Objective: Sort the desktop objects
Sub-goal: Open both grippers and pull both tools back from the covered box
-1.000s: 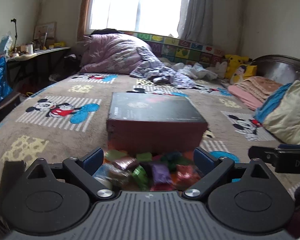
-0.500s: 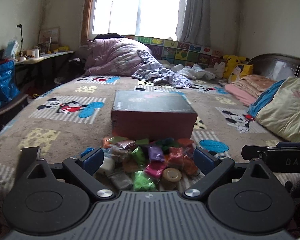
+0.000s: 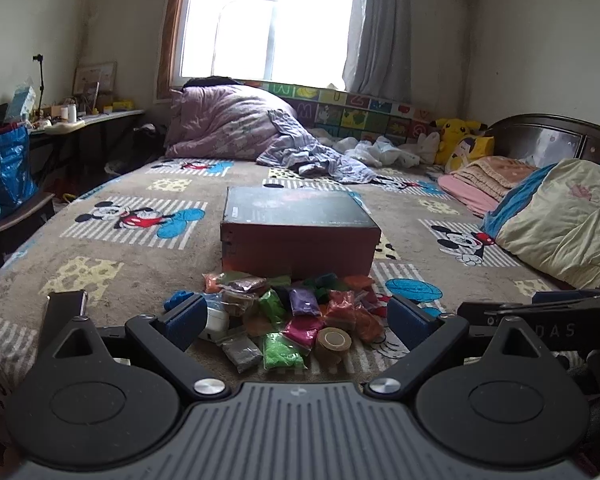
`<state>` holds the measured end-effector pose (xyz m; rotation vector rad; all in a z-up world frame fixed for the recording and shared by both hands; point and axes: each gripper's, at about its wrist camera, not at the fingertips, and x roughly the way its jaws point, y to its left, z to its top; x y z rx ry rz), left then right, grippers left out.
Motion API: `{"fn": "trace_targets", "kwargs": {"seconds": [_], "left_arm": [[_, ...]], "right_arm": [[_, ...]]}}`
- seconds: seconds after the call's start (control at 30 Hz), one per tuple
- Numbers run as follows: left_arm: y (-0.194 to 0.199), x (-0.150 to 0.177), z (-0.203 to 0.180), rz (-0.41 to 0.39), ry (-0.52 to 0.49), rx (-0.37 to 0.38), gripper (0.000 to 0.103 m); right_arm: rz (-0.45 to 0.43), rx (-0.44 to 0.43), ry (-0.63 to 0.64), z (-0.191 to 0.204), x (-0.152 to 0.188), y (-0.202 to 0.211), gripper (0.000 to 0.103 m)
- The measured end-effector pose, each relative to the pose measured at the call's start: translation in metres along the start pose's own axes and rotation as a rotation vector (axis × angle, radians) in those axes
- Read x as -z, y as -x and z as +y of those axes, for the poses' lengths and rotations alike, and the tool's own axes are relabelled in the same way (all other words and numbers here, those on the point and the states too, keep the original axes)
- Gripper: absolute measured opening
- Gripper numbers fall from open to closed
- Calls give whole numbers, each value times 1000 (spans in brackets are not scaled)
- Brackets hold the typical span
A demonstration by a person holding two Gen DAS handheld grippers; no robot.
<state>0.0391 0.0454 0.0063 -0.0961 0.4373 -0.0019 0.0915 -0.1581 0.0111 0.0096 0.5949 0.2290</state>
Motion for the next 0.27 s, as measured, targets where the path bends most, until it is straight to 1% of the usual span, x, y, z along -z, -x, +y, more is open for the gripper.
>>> {"fn": "trace_targets", "kwargs": {"seconds": [0.27], "left_arm": [[7, 1, -2, -26, -6, 24, 97]], "right_arm": [[4, -1, -3, 1, 5, 4, 102]]}}
